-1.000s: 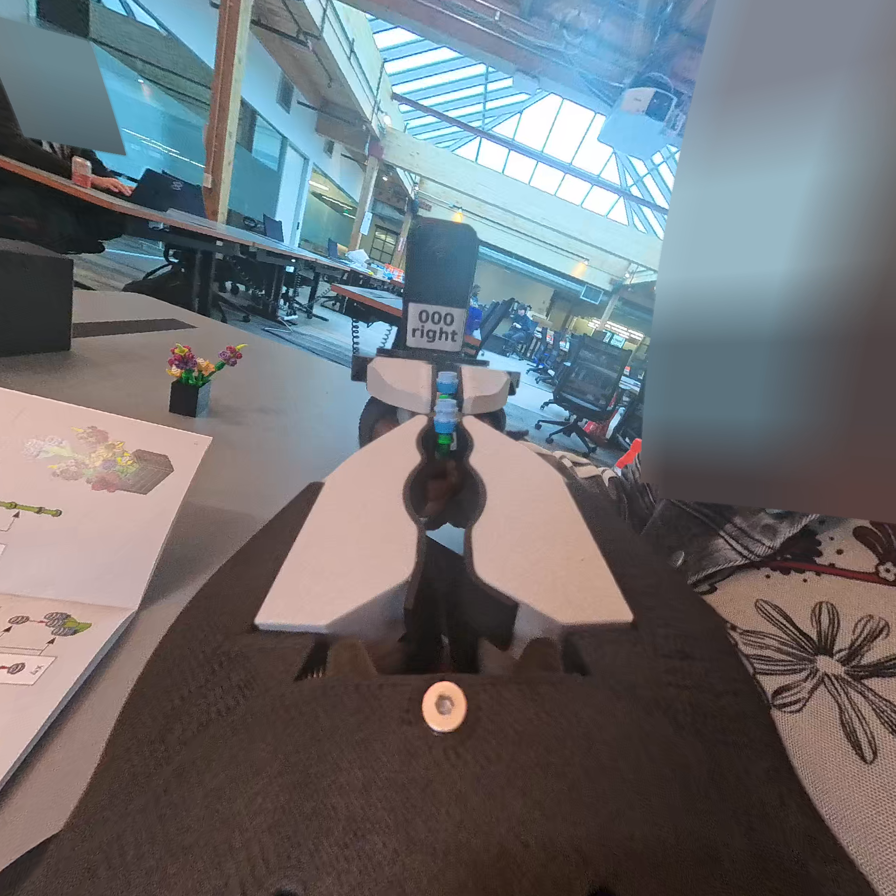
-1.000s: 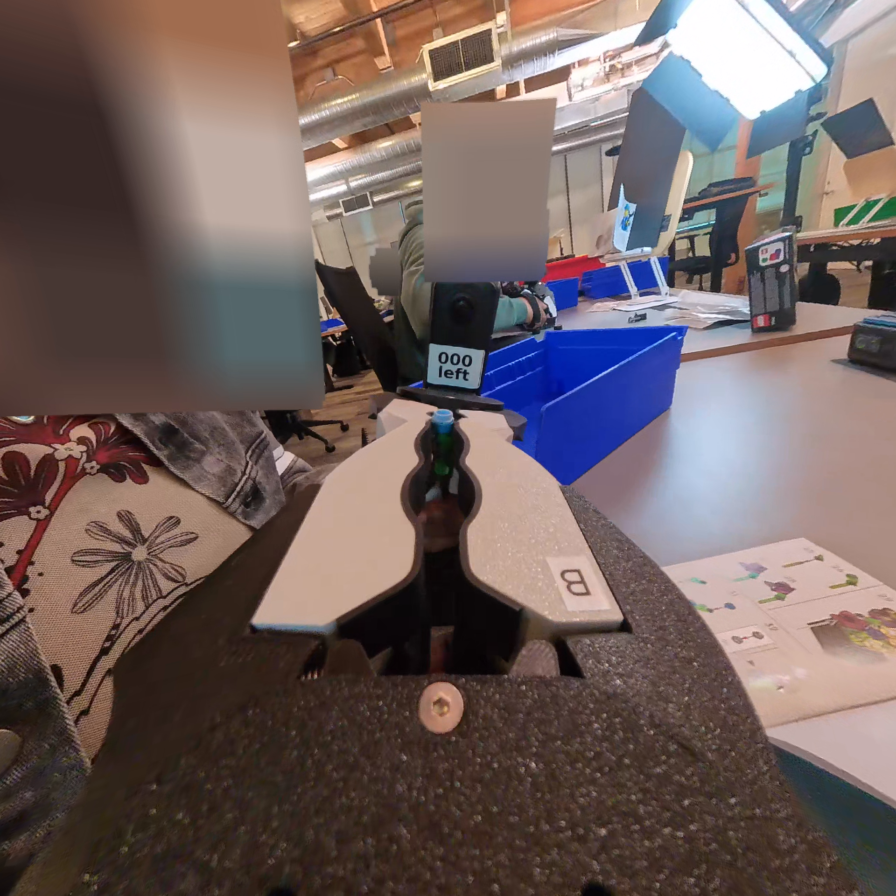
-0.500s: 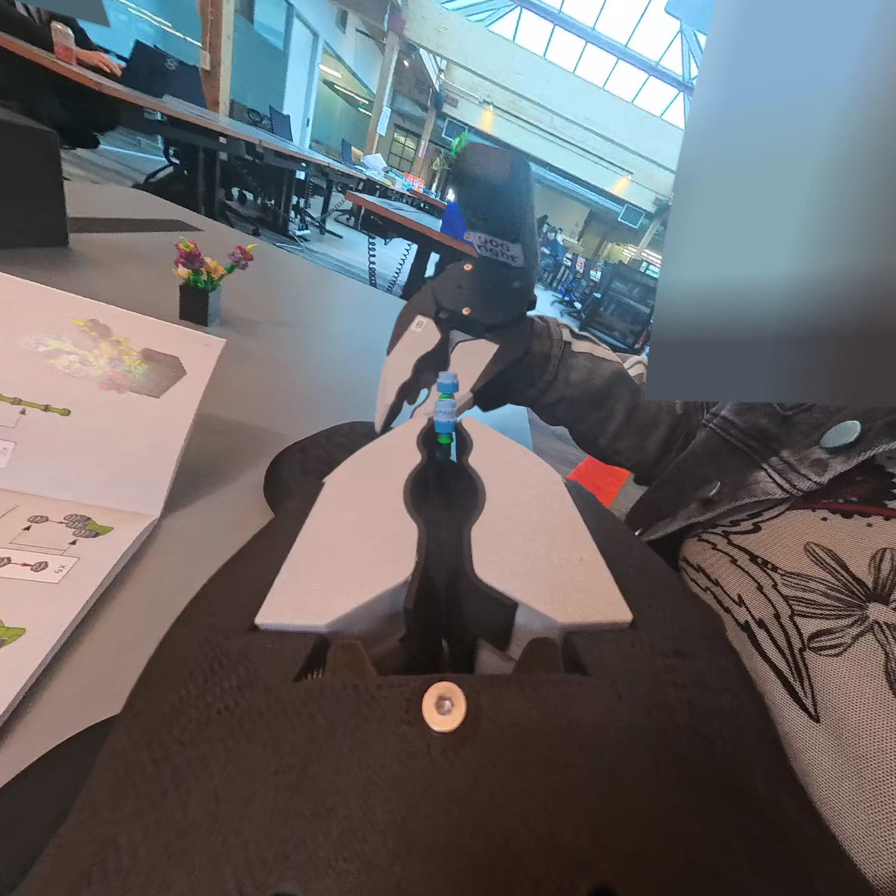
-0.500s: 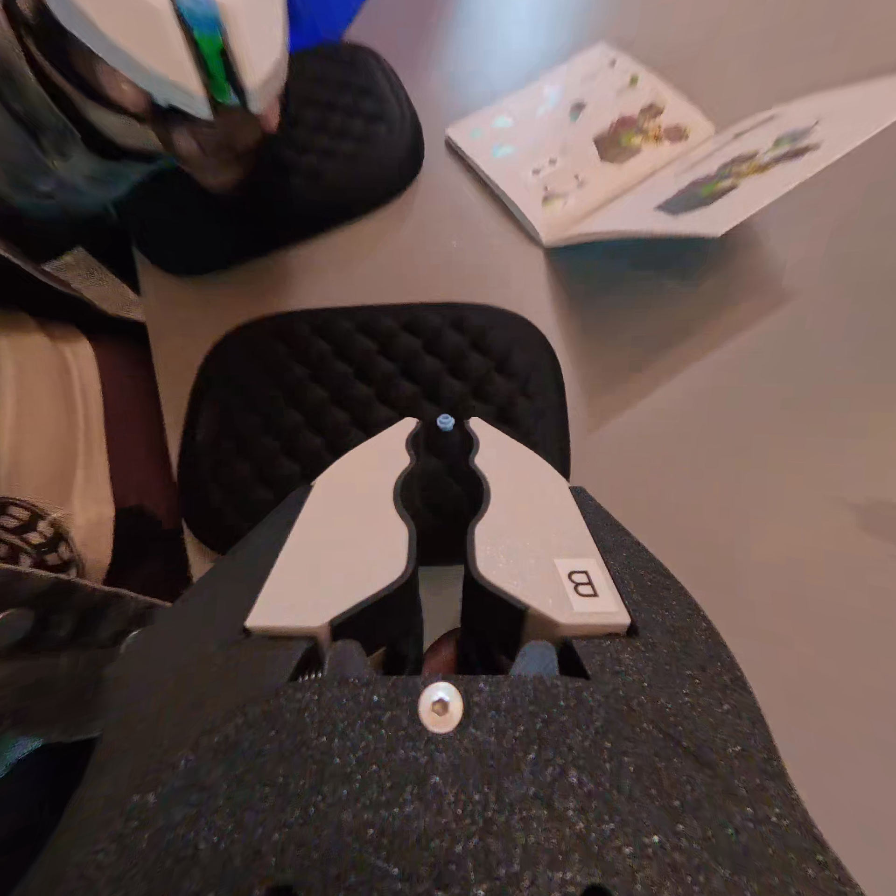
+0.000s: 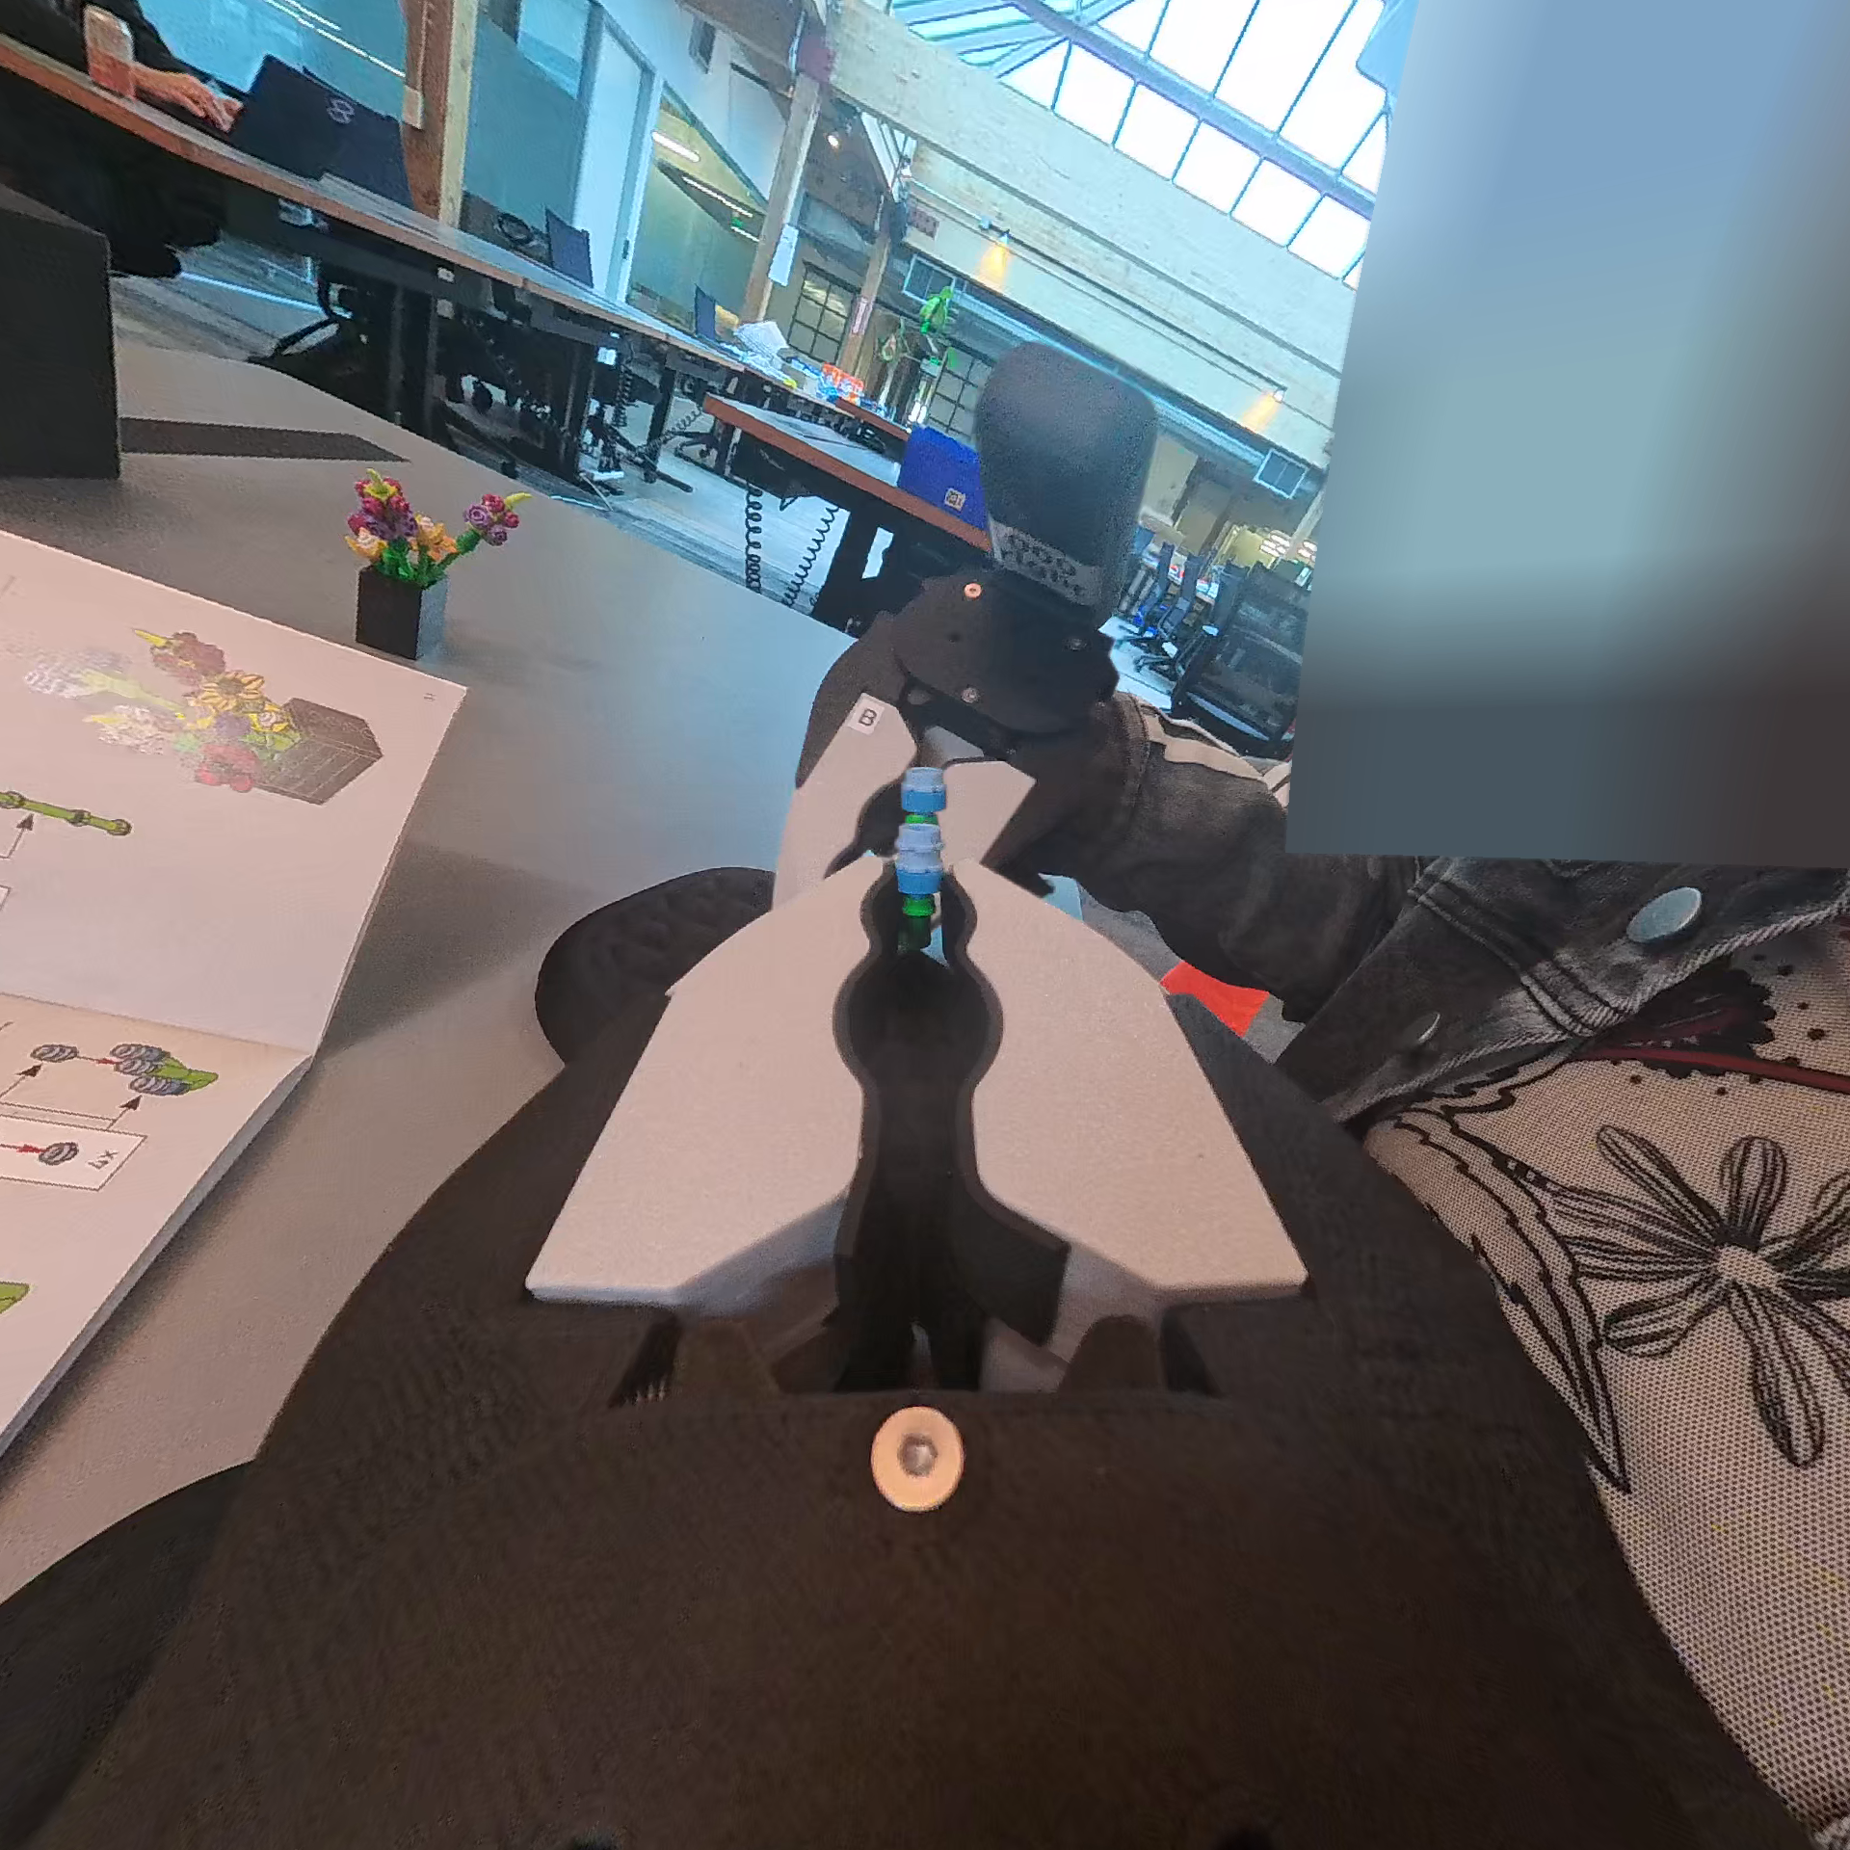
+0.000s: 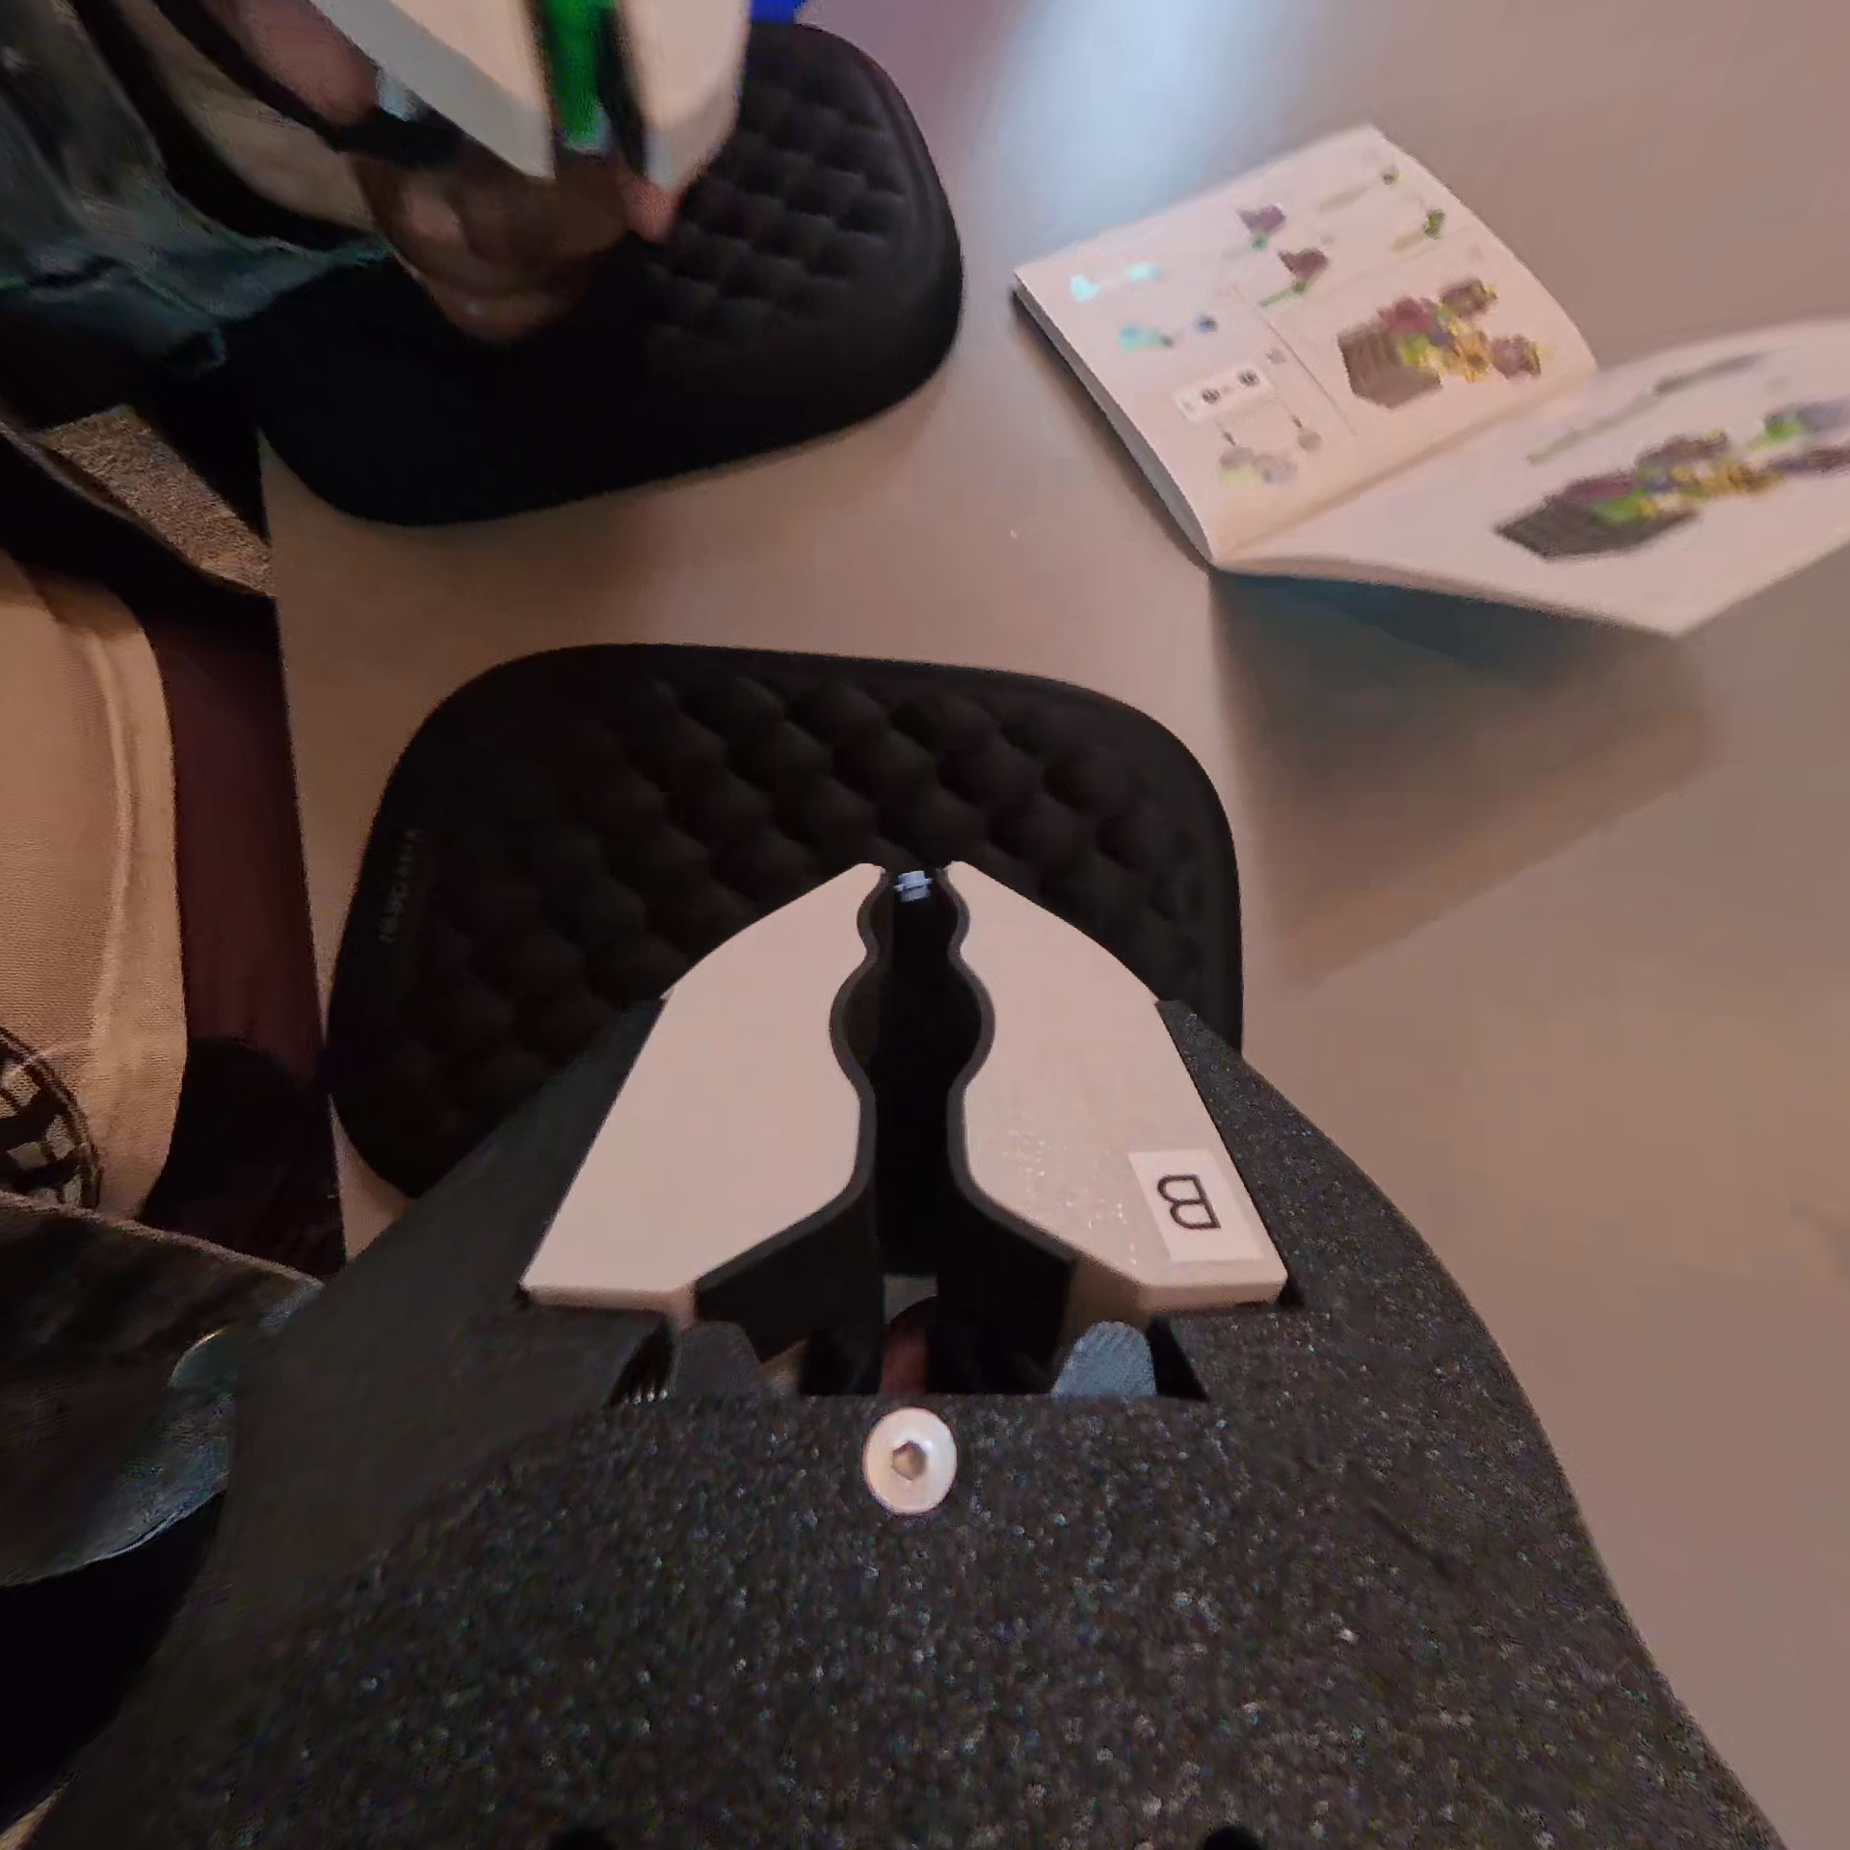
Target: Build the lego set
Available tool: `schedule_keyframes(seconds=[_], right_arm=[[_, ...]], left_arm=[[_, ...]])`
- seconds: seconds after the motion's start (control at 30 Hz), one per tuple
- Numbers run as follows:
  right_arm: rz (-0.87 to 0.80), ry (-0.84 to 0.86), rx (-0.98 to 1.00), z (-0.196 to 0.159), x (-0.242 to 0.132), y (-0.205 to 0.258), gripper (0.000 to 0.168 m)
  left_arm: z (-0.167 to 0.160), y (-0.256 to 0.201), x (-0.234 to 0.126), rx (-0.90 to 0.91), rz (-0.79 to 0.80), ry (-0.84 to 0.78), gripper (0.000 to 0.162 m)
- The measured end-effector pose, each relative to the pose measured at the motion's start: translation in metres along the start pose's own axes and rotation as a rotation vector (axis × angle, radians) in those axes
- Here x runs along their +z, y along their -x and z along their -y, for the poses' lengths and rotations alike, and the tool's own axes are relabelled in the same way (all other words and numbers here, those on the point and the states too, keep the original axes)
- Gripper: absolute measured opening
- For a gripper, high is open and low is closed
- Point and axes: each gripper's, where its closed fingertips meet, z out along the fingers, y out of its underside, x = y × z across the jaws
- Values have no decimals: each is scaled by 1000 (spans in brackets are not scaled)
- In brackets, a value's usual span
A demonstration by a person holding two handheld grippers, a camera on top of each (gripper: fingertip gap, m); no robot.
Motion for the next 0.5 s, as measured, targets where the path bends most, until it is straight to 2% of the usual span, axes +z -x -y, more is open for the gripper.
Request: schedule_keyframes(seconds=[0.1,0.33,0.5], right_arm=[[-9,11,-51,4,-1,3,10],[-51,15,-27,-5,-6,-4,11],[-9,-72,73,2,-2,-7,8]], left_arm=[[0,0,0,-3,1,0,8],[2,1,-2,-16,-5,-20,8],[3,1,-2,-24,-8,-24,8]])
